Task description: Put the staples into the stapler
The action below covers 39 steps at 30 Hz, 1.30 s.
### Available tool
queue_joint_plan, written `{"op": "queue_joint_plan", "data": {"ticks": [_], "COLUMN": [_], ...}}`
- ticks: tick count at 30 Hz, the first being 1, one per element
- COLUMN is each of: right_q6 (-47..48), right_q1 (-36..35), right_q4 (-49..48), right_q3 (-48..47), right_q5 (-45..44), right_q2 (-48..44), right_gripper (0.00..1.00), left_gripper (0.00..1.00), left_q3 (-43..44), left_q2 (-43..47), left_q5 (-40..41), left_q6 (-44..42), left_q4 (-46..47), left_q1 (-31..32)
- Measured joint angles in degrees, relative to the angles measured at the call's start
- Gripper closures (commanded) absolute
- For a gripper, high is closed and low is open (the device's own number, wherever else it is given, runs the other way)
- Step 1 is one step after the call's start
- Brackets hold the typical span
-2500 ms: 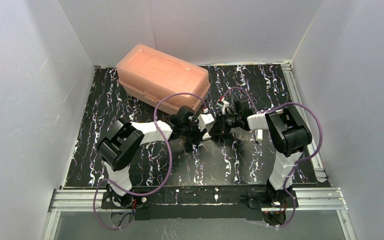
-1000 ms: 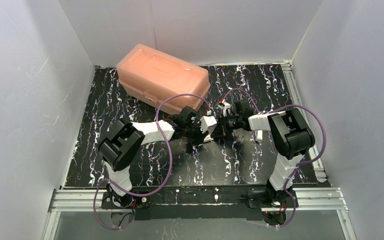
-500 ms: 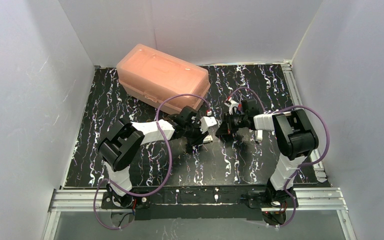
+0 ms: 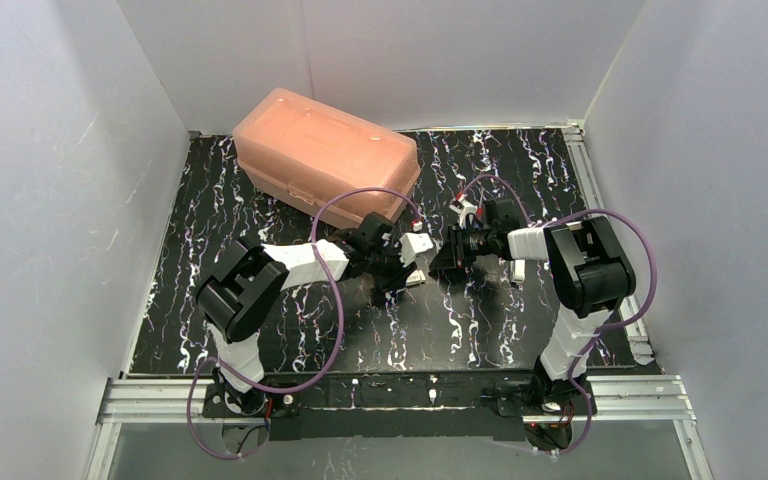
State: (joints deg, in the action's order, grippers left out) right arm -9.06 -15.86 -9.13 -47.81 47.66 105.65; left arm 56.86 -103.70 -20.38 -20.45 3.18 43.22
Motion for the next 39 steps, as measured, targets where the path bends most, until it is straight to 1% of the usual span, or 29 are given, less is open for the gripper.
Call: {"op": "queue_joint_plan", "data": {"ticks": [6, 14, 22, 25, 28, 29, 34, 37, 39], "right_q6": [-2.36, -4.44, -4.74, -4.74, -4.66, -4.52, -4.42, -4.28, -4.22], "right_q1": [-0.57, -1.05, -2.23, -2.32, -2.32, -2.34, -2.40, -2.45, -2.45], "right_q4": [-2.95, -5.86, -6.47, -6.58, -6.64, -6.60, -6.21, -6.08, -6.05], "right_q3": [0.02, 0.02, 0.02, -0.02, -0.04, -0.04, -0.09, -0.11, -0.11], "right_q5": [2.75, 5.88, 6.67, 6.78, 6.67, 6.62, 6.49, 6.51, 6.54], "right_q2": [1.70, 3.87, 4.61, 4.83, 5.01, 5.05, 5.05, 5.05, 5.05], "right_gripper": [0.68, 0.70, 0.76, 0.83, 0.96, 0.98, 0.99, 0.99, 0.99], "left_gripper": [0.76, 0.73, 0.70, 0.66, 0.60, 0.58, 0.45, 0.40, 0.38], "left_q3": [-2.10, -2.12, -2.12, -2.12, -2.12, -2.12, -1.66, -0.74, 0.44], "left_q2": [0.39, 0.39, 0.39, 0.37, 0.37, 0.37, 0.28, -0.15, -0.79], "left_q5": [-0.48, -0.48, -0.46, -0.46, -0.44, -0.44, -0.83, -0.92, -1.25], "left_q6": [1.62, 2.34, 2.49, 2.49, 2.54, 2.58, 2.47, 2.32, 2.05], "left_q4": [4.44, 4.63, 4.66, 4.66, 4.68, 4.70, 4.09, 3.30, 2.19], "left_q1": [-0.15, -0.15, -0.15, -0.15, -0.15, -0.15, -0.11, -0.11, -0.13]}}
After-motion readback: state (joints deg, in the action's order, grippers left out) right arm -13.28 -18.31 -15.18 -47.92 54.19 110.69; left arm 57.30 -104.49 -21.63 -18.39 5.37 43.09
